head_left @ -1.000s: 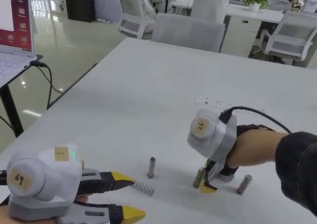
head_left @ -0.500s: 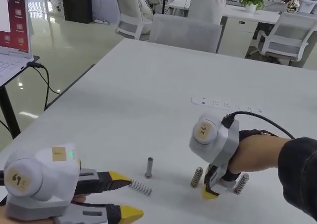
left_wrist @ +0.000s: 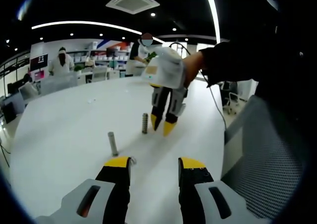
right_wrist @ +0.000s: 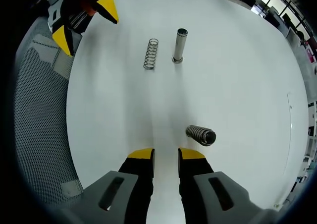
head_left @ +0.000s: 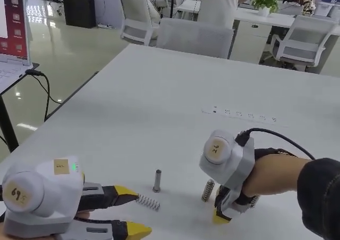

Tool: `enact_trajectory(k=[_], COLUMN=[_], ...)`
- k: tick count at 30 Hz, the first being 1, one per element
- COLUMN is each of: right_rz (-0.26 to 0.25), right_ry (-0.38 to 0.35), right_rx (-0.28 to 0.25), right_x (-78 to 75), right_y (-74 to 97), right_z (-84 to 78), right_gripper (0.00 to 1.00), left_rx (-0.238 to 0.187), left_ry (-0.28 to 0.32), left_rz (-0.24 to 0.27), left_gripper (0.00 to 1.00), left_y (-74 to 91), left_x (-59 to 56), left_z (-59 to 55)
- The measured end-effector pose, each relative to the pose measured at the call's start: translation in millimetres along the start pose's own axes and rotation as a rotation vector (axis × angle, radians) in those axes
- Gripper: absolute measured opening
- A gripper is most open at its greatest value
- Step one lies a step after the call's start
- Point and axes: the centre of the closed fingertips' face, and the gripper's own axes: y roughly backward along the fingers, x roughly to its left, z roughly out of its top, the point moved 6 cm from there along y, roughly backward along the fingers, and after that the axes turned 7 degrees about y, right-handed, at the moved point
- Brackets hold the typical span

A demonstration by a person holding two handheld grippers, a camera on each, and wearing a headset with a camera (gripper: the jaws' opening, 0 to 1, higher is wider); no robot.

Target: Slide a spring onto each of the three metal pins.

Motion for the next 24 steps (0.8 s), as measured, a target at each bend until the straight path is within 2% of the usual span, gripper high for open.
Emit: enact_trajectory(k=[16, 24], right_rz=[0.023, 0.03], right_ry=[0.039, 0.058], right_rx=[-0.018, -0.039], right_x=[17.4, 25.5], right_y=[-3.7, -7.6], right_z=[19.5, 35.7], right_gripper=[0.16, 0.16], left_rx=[0.001, 0.002], left_ry=[0.0, -0.002], left_rz=[-0.002, -0.005], left_gripper=[0.32, 0.32], left_y=[-0.7, -0.2], left_x=[0.4, -0.3], left_z=[0.4, 0.0])
